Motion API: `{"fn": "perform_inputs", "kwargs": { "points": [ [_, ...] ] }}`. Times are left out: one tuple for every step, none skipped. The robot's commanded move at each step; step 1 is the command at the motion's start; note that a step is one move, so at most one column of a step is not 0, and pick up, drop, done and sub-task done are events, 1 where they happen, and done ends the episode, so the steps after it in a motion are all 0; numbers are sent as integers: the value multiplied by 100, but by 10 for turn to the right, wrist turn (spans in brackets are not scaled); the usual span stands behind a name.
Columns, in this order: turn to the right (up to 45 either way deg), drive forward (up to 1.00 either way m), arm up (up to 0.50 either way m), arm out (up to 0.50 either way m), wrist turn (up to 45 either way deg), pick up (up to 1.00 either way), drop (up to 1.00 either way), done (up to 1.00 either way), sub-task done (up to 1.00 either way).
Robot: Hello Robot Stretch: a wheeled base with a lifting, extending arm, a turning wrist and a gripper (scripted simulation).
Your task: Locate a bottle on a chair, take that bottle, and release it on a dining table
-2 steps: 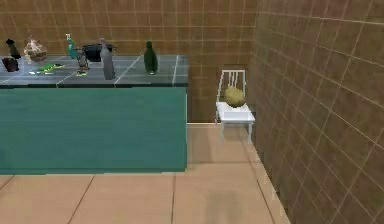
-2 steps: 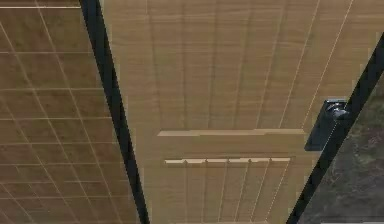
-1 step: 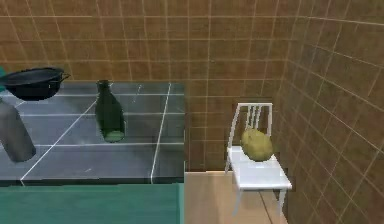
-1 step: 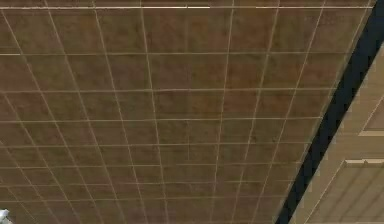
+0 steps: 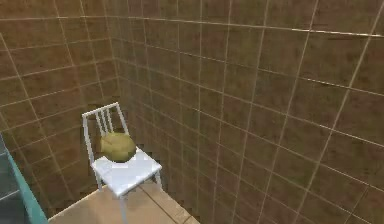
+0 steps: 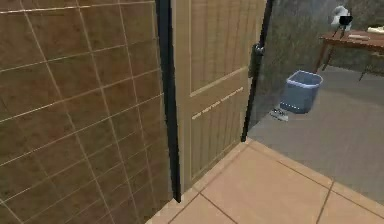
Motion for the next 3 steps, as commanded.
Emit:
{"fn": "perform_inputs", "kwargs": {
  "points": [
    [420, 0, 0, 0, 0, 0, 0, 0, 0],
    [0, 30, 0, 0, 0, 0, 0, 0, 0],
    [-450, 0, 0, 0, 0, 0, 0, 0, 0]
  ]
}}
